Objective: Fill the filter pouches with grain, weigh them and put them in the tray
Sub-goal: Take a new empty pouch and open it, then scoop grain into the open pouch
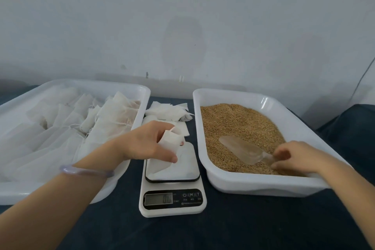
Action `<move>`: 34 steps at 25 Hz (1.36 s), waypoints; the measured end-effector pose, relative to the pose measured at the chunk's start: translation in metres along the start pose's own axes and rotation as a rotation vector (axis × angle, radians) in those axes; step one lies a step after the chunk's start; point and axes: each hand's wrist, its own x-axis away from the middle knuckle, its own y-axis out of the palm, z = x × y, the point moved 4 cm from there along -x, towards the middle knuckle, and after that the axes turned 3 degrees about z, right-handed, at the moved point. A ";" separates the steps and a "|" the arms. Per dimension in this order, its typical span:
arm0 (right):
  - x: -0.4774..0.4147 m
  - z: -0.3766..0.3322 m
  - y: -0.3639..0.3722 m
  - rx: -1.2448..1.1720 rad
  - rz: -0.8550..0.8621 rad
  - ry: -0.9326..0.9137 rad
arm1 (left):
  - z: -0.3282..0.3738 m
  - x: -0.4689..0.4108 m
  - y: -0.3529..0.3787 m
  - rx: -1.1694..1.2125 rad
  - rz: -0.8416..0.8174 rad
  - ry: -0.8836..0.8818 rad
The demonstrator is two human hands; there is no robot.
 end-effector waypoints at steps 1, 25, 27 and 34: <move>-0.003 -0.003 -0.002 0.026 0.021 -0.003 | 0.000 0.000 0.000 -0.005 0.010 -0.002; -0.036 -0.050 0.005 -0.045 0.093 -0.186 | -0.008 -0.006 -0.001 -0.031 0.052 -0.065; -0.035 -0.051 0.007 -0.021 0.033 -0.210 | -0.008 -0.005 -0.002 -0.021 0.061 -0.074; -0.020 -0.039 0.006 -0.161 -0.172 -0.262 | -0.008 -0.005 -0.002 -0.021 0.055 -0.094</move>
